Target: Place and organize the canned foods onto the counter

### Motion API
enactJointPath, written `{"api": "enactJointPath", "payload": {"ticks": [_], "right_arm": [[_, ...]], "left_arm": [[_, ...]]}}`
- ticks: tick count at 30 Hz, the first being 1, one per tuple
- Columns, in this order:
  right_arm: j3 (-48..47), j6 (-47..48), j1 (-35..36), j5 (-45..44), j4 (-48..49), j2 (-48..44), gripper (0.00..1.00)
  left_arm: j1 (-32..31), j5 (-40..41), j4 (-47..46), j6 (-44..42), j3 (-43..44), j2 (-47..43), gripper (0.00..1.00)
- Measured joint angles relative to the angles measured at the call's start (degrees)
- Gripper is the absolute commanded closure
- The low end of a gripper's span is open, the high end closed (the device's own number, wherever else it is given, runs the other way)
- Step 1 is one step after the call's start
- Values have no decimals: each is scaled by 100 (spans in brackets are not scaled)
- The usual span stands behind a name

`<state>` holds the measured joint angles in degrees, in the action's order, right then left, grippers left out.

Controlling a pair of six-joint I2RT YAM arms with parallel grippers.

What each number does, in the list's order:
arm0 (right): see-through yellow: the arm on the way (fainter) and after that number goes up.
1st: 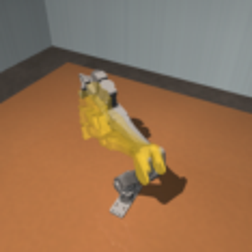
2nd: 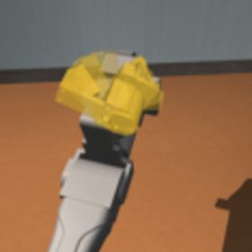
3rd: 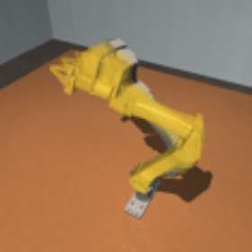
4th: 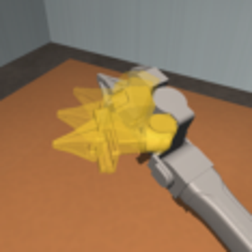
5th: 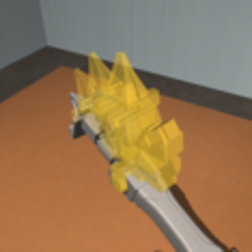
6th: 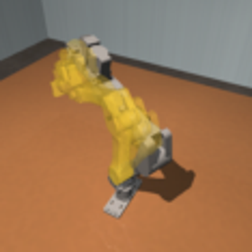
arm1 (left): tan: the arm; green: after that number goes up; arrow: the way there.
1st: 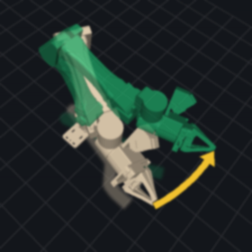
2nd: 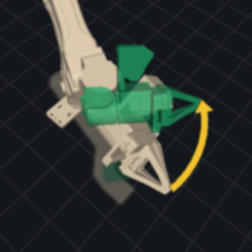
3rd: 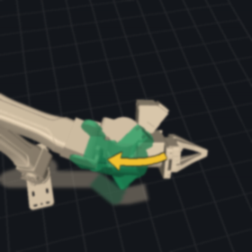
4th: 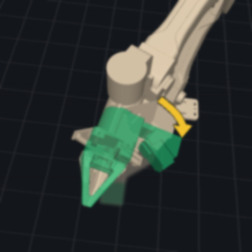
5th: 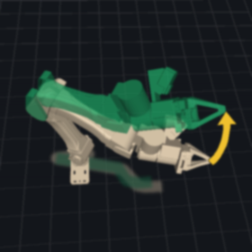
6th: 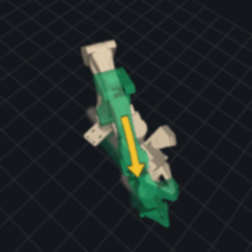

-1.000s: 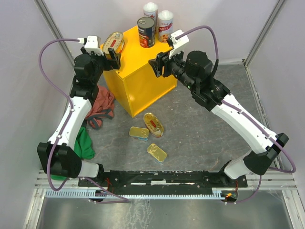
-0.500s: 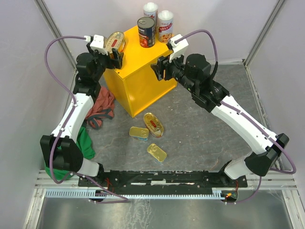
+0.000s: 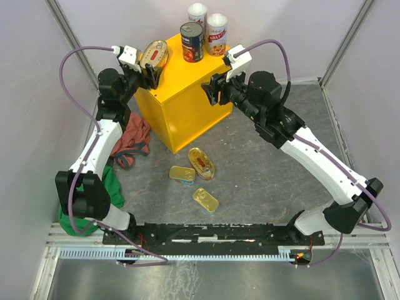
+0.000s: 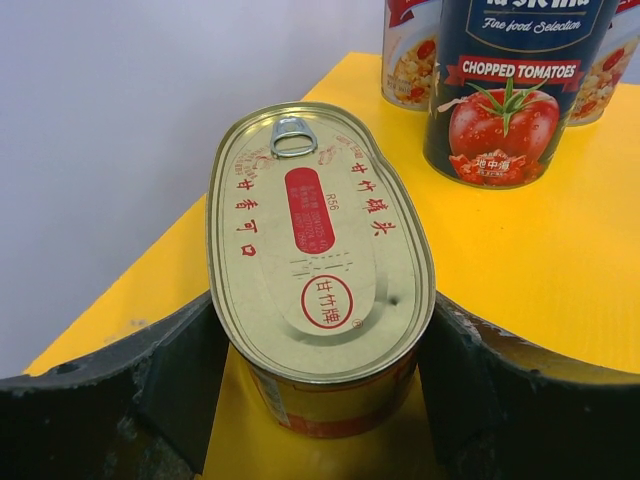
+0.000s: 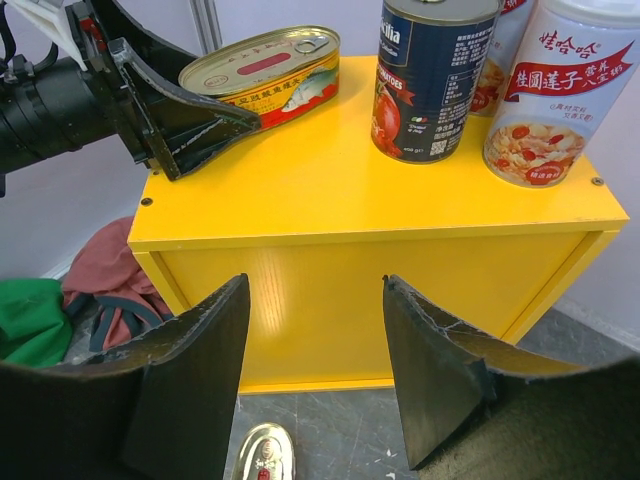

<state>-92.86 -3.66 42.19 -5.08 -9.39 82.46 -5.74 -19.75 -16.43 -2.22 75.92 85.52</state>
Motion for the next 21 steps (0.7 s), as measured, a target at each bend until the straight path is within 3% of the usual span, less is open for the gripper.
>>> {"api": "enactJointPath", "payload": {"ticks": [21], "right_arm": [[17, 109, -149, 0, 199, 0, 36]], "left_arm": [[186, -1139, -658, 227, 560, 802, 24]]}}
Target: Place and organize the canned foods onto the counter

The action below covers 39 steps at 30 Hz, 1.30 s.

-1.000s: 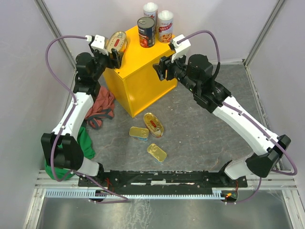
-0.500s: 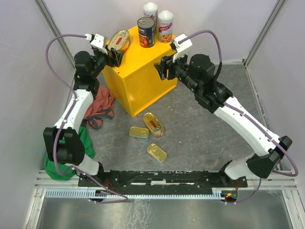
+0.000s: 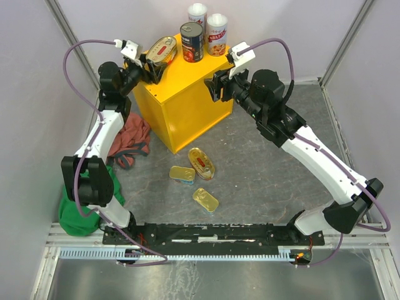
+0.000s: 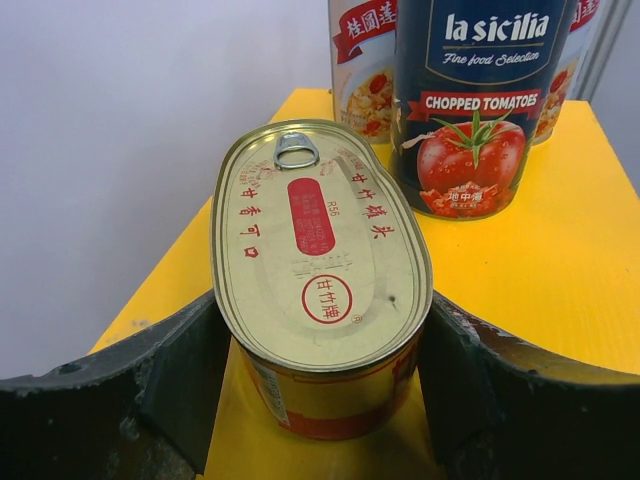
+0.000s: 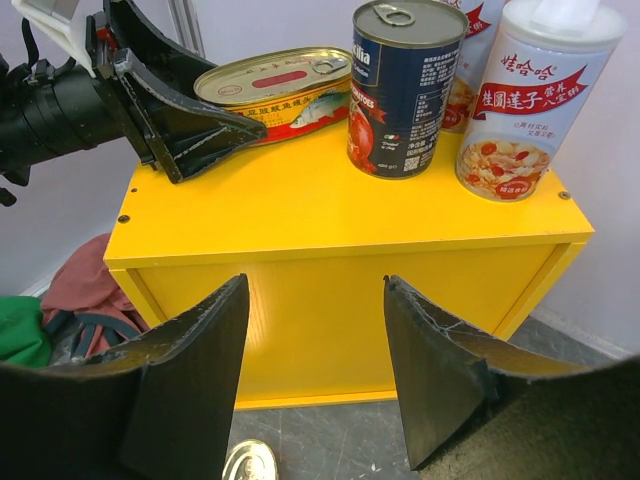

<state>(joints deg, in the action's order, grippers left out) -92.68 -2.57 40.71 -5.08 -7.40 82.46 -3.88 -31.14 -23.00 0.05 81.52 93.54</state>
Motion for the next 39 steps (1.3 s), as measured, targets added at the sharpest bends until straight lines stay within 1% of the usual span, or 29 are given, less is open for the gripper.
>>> {"api": "enactJointPath", "payload": {"ticks": [5, 7, 9, 13, 14, 19, 29, 34, 39], "right_arm": [[72, 11, -59, 2, 87, 13, 35], [98, 11, -81, 2, 118, 22, 35], [122, 11, -107, 2, 160, 31, 35], [157, 9, -151, 7, 256, 79, 35], [164, 9, -160, 9, 267, 87, 35], [168, 7, -188, 11, 299, 96, 35], [168, -59, -199, 59, 310, 98, 35], [166, -122, -199, 127, 310, 101, 35], [164, -168, -199, 166, 310, 118, 35]], "left_arm": [[0, -107, -81, 0, 155, 166, 23], [0, -114, -107, 0, 210, 225, 21], [0, -116, -140, 0, 243, 269, 16], [0, -59, -271, 9, 254, 319, 3], [0, -35, -289, 17, 254, 328, 2], [0, 293, -280, 107, 254, 339, 1], [-57, 1344, -57, 133, 247, 282, 1], [-76, 1606, 61, 133, 175, 173, 2], [-107, 1606, 59, 133, 153, 153, 4]]}}
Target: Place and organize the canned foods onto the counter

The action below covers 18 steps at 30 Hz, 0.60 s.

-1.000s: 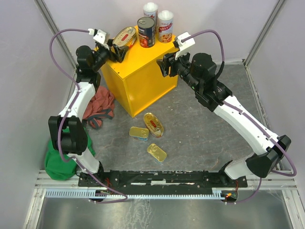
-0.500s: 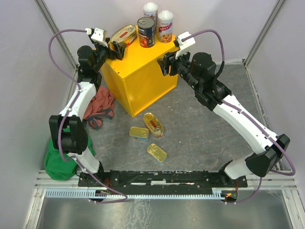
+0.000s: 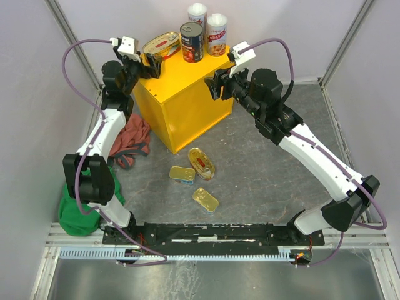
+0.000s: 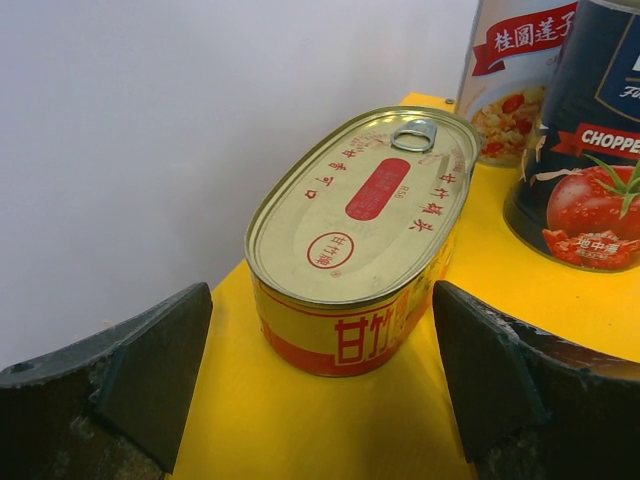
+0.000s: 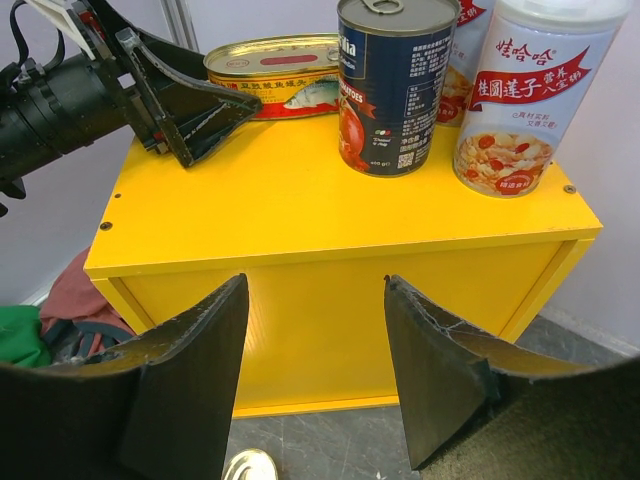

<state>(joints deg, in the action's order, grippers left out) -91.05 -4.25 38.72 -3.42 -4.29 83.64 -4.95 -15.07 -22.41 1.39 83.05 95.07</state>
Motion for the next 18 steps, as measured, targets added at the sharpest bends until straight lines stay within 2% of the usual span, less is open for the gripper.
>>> {"api": "enactJointPath", "payload": {"ticks": [18], "right_arm": [[-7, -15, -11, 0, -31, 13, 35]], "left_arm": [[-260, -190, -28, 13, -11, 2, 8]]}}
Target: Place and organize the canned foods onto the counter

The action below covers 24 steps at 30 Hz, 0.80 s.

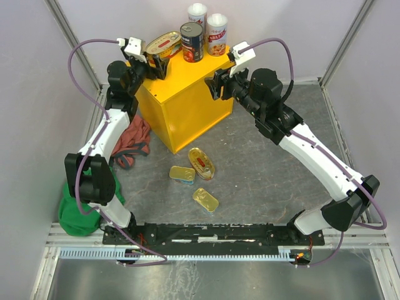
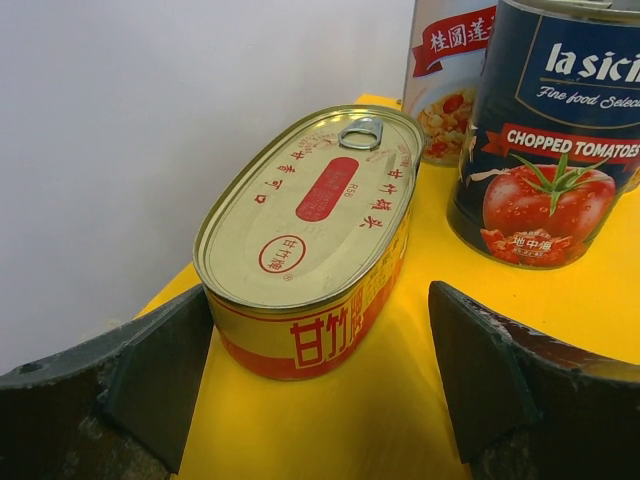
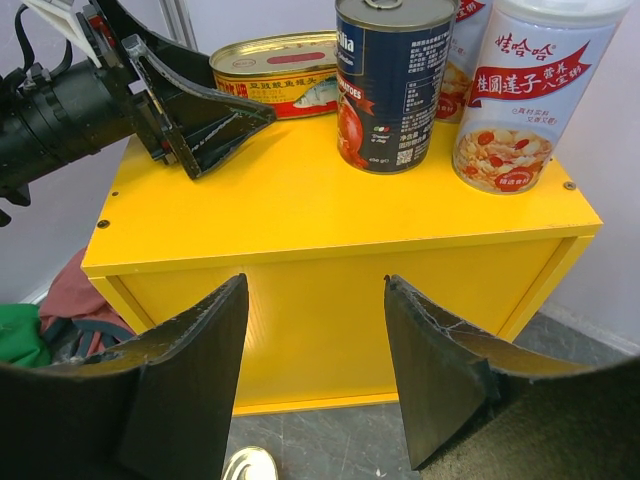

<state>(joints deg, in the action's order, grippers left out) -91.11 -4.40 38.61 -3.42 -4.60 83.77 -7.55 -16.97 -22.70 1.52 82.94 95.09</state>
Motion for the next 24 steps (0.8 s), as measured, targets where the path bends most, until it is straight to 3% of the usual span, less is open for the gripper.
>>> {"api": "enactJointPath", "payload": {"ticks": [24], "right_arm": [[-216, 94, -4, -2, -76, 133, 35]], "left_arm": [[-35, 341, -39, 17, 566, 535, 5]]}}
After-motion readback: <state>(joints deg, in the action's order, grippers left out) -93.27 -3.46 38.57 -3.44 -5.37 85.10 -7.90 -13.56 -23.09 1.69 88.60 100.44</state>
